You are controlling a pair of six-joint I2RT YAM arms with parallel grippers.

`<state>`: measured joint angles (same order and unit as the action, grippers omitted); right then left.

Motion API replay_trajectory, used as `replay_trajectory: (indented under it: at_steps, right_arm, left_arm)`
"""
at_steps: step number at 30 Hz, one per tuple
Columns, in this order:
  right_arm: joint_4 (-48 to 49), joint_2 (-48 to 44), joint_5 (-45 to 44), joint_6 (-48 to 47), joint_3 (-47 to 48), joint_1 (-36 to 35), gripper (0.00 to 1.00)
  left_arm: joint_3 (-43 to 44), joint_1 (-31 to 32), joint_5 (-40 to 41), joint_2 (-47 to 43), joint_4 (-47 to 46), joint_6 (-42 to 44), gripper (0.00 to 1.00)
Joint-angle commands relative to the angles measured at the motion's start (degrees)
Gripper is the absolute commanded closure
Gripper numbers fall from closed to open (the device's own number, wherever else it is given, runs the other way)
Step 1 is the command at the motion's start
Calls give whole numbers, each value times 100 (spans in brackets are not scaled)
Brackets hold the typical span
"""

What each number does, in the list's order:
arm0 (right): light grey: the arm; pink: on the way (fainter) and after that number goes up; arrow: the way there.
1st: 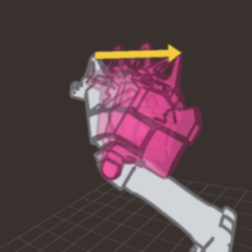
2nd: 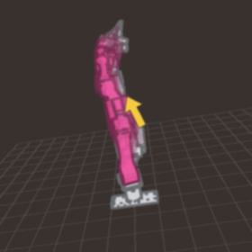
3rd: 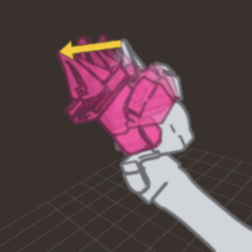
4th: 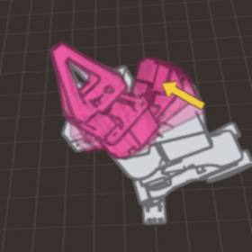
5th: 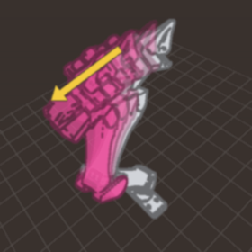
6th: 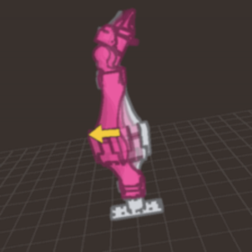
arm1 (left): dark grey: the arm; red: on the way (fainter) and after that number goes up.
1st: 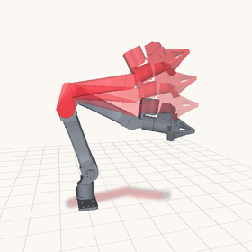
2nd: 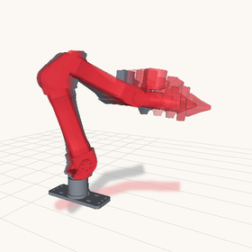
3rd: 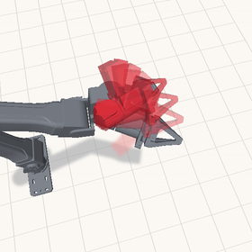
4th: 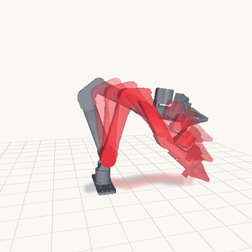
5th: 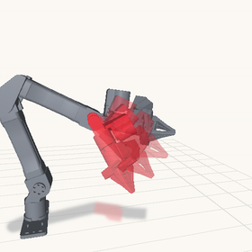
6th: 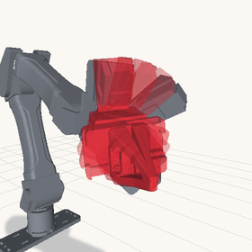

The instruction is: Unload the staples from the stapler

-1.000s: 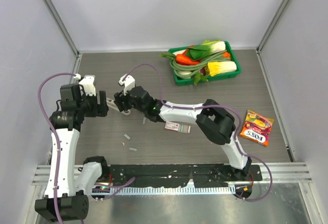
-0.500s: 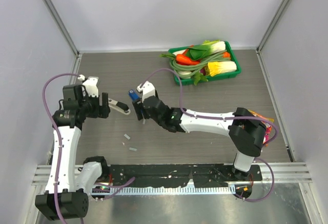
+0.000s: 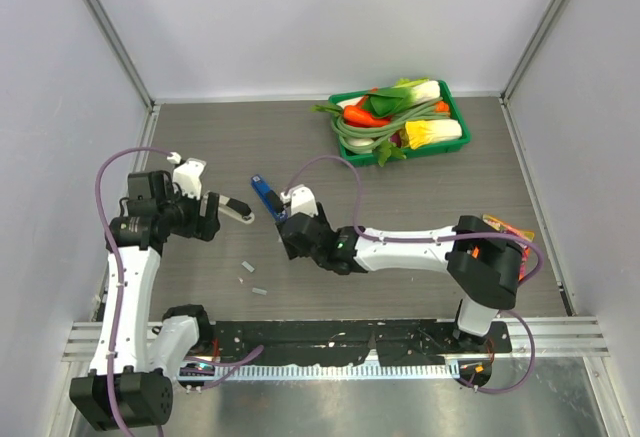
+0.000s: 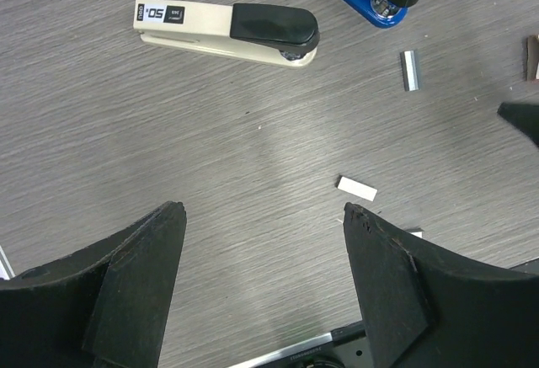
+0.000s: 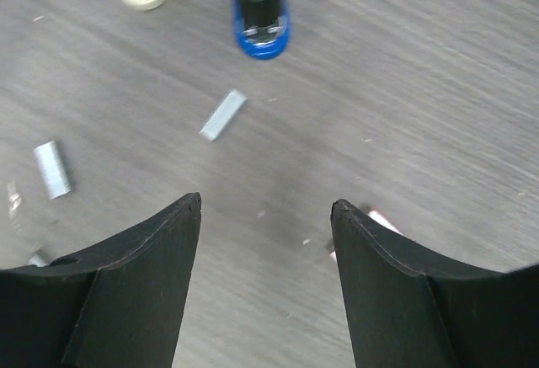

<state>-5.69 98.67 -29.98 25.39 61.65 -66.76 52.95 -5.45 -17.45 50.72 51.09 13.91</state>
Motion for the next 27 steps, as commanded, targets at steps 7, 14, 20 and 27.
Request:
replay_trajectory:
  at_steps: [7, 14, 20, 27]
  right_arm:
    - [701, -366, 1650, -1184, -21, -592, 31]
    - [640, -323, 2900, -1992, 58, -584, 31]
    - [253, 354, 3454, -2398, 505, -636, 31]
    - [60, 960, 3507, -2504, 1059, -680, 31]
  left_arm:
    - [119, -44, -153, -36, -3, 182, 21]
    - [198, -43, -127, 43, -11, 103, 20]
    - [225, -43, -57, 122, -73, 103, 20]
    - [181, -44, 49, 52, -64, 226, 20]
